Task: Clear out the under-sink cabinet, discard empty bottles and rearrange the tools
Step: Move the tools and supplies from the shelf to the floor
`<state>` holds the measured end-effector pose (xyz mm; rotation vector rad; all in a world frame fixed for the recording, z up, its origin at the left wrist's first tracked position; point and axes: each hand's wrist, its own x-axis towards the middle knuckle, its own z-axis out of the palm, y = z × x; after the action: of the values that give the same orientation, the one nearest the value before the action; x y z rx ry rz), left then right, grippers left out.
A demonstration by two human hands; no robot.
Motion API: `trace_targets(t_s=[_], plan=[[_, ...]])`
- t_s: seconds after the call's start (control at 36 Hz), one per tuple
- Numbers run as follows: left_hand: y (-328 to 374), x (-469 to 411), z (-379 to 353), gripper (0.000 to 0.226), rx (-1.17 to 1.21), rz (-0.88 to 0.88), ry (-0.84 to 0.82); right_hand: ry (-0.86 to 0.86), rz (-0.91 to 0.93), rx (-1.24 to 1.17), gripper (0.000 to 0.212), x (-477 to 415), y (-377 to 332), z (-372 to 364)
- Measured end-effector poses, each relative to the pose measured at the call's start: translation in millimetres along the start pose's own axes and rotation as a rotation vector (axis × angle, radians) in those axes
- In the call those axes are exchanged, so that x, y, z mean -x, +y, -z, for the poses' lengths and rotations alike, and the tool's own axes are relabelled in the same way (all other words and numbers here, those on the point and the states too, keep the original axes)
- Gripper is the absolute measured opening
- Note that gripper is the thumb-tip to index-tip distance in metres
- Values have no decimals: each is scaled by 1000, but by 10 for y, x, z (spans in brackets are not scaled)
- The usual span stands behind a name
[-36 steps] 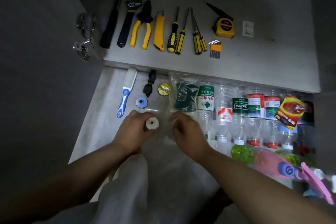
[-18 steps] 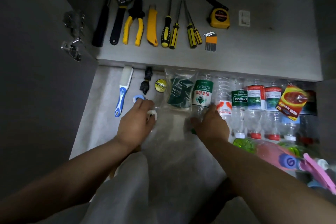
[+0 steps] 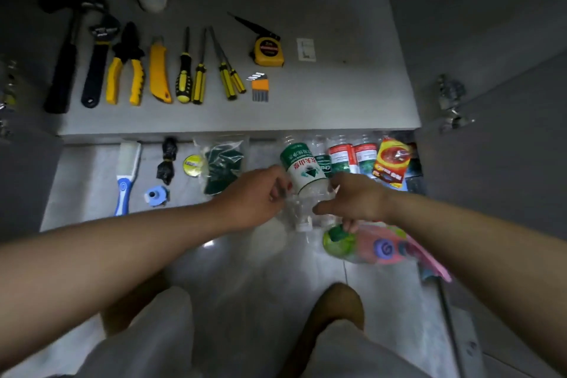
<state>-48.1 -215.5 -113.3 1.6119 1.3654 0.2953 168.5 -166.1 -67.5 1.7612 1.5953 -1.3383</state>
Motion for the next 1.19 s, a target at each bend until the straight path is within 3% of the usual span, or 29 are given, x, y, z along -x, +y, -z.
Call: trace_targets(t_s=[0.06,0.14,0.25,0.36,0.47,0.61,0.67,0.75,0.83,0.97,1.03,1.19], plan=[[107,-186,-43,32,-88,112,-173,-6,-16,32,52,66,180,207],[216,-399,-119,53,-152,239,-270,-48,-33,7,56,105,476,467],[326,-632,-233,93,-265,386,-262,-74,-65,-68,45,105,795,666],[334,-819,-386,108,-222,517,-172,15,-143,0,48,26,978,666],[212,-898,-539,108,-128,598,-107,123,-196,39,27,-80,1042,549],[45,-889,-532,98,-206,575,-37,265,-185,-21,45,-179,1095,371],[21,-802,-434,73,-236,479,85,301,-182,22,59,-197,1123,307],[-22,-566,-194,39,-288,196,226,344,-169,83,72,-221,1138,229],[-100,-318,70,22,-367,64,405,370,-163,38,72,-222,1118,197],[-309,-91,361,42,-399,385,616,389,-160,-11,54,-187,1059,197],[-400,-59,422,53,-308,507,609,403,-150,-25,54,-180,1037,196],[-568,-77,251,69,-223,575,462,470,-160,29,71,-170,949,216]])
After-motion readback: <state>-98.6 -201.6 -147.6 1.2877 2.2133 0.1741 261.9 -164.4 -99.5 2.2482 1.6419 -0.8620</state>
